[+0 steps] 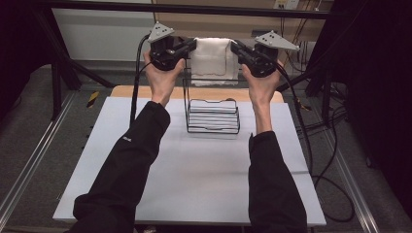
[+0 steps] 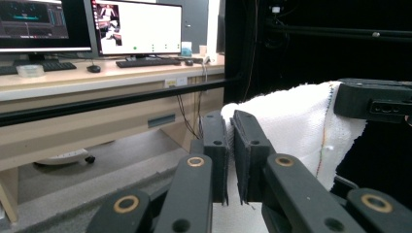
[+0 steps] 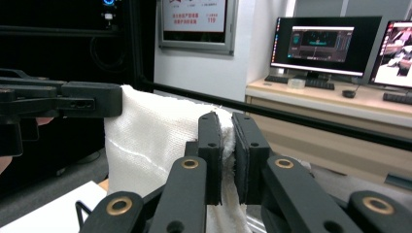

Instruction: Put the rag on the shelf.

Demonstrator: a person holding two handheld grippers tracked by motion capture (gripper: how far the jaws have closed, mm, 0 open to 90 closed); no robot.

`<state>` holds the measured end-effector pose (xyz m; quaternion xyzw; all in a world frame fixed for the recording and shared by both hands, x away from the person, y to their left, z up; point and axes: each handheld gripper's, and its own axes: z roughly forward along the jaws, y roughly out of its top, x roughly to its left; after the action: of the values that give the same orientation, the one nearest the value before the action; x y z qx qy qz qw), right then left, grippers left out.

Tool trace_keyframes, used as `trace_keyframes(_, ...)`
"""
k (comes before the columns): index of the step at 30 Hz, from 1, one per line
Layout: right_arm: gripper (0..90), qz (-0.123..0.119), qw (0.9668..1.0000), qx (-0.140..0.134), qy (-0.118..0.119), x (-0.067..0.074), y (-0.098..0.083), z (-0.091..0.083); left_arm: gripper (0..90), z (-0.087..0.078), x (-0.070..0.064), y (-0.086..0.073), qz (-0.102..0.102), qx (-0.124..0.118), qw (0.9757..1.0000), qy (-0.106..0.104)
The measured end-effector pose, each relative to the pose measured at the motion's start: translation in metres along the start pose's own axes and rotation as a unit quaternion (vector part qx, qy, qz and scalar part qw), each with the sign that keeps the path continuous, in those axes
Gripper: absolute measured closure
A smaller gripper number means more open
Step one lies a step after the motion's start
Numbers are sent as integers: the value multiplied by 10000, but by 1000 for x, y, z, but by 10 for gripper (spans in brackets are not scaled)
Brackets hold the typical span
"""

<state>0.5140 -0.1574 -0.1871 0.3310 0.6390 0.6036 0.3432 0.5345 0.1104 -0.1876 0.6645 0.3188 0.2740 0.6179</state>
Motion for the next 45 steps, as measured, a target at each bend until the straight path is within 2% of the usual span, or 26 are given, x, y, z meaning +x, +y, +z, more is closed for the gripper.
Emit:
trace_keyframes(7, 833, 8, 9999, 161, 42, 1, -15, -1, 842, -3, 0, -12, 18, 96, 9999, -48)
trace_keyframes(13, 833, 0, 9997, 224, 34, 2, -20, -3, 843, -5, -3, -21, -14, 146, 9998, -128)
trace_keyframes(17, 833, -4, 9997, 244, 19, 1, -22, -5, 843, -5, -6, -25, -24, 152, 9998, -158)
trace_keyframes(28, 832, -63, 9996, 258, 76, 4, -27, -15, 842, -14, -11, -28, 118, 227, 9994, -232)
trace_keyframes(33, 831, -105, 9994, 320, 123, 7, -29, -22, 841, -18, -14, -30, 39, 259, 9990, -363)
trace_keyframes(39, 830, -118, 9988, 437, 202, 9, -32, -29, 839, -22, -15, -35, -46, 448, 9977, -499)
trace_keyframes(45, 828, -174, 9978, 555, 303, 13, -36, -38, 837, -27, -20, -38, 27, 508, 9972, -557)
